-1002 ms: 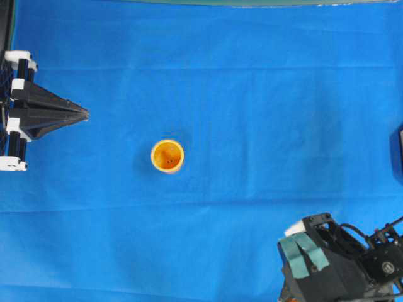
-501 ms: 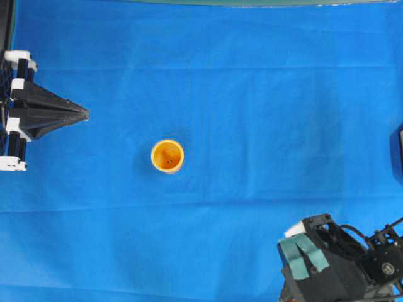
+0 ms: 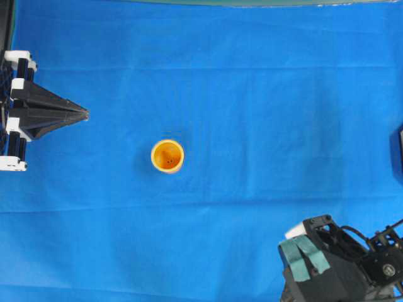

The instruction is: Move the block forward with right arm.

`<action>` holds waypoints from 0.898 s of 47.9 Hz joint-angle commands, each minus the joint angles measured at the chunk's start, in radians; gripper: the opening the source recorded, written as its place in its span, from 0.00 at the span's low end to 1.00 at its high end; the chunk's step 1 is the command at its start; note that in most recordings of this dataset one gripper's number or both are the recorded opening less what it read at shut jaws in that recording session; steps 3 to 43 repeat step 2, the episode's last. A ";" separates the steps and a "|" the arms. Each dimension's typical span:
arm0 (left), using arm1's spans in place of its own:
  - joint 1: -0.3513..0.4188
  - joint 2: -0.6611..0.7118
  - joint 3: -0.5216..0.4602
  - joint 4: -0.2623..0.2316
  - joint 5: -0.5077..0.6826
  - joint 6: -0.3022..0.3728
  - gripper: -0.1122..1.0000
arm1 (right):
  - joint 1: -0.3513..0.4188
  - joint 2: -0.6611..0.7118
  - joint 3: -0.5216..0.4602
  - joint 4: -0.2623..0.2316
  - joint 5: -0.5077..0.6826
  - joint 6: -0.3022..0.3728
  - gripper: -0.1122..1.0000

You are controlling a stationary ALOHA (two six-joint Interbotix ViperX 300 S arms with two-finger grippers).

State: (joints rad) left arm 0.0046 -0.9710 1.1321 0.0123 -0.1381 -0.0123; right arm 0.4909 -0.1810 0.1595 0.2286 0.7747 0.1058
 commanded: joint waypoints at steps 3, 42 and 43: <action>0.003 0.005 -0.032 0.002 -0.005 -0.002 0.11 | 0.006 -0.009 -0.032 0.005 -0.006 0.000 0.47; 0.003 0.005 -0.032 0.002 -0.005 -0.002 0.11 | 0.006 -0.009 -0.032 0.005 -0.006 0.000 0.47; 0.003 0.005 -0.032 0.002 -0.005 -0.002 0.11 | 0.006 -0.009 -0.032 0.005 -0.006 0.000 0.47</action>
